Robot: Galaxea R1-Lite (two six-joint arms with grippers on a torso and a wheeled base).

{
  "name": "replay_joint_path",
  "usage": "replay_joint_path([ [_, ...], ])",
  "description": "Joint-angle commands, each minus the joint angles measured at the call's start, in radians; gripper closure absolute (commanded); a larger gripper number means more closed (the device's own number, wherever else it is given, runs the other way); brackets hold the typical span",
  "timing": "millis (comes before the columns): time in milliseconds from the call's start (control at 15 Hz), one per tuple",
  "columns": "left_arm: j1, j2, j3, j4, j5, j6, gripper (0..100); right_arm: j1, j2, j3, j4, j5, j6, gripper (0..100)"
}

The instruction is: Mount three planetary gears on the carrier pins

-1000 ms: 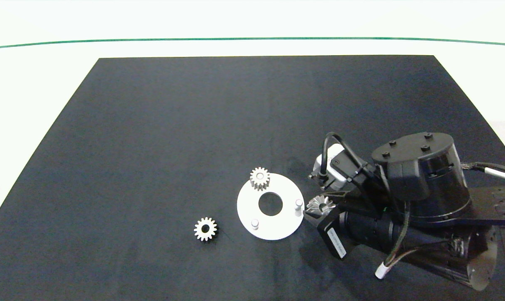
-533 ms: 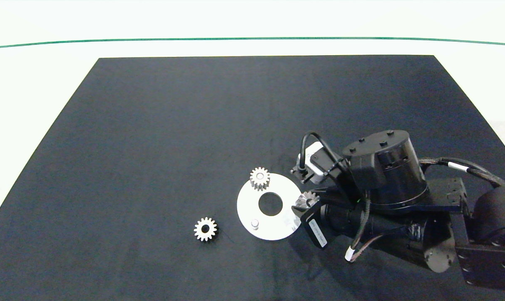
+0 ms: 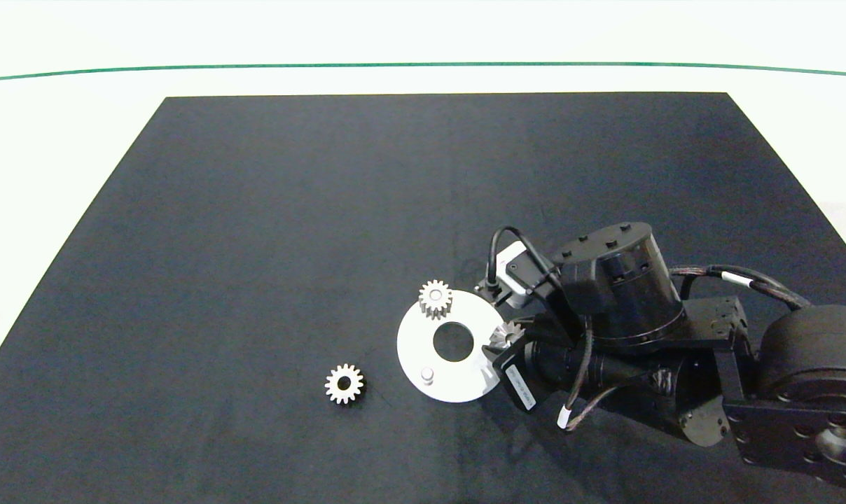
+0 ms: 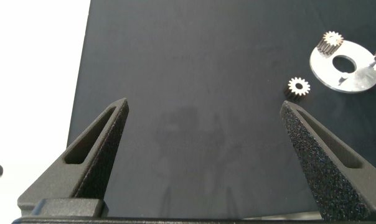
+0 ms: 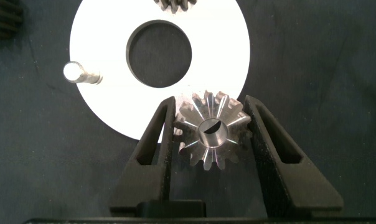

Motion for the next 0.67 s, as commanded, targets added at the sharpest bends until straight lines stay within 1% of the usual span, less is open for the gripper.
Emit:
replay_joint_path([
  [67, -0.001, 0.007, 0.002, 0.003, 0.000, -0.007, 0, -0.006, 0.014, -0.010, -0.003, 0.000, -0.001, 90],
  [600, -0.001, 0.016, 0.001, 0.003, 0.000, -0.010, 0, -0.024, 0.030, -0.016, -0.001, 0.011, 0.002, 90],
  [667, -0.001, 0.015, 0.001, 0.003, 0.000, -0.010, 0, -0.027, 0.031, -0.014, -0.001, 0.015, 0.004, 0],
])
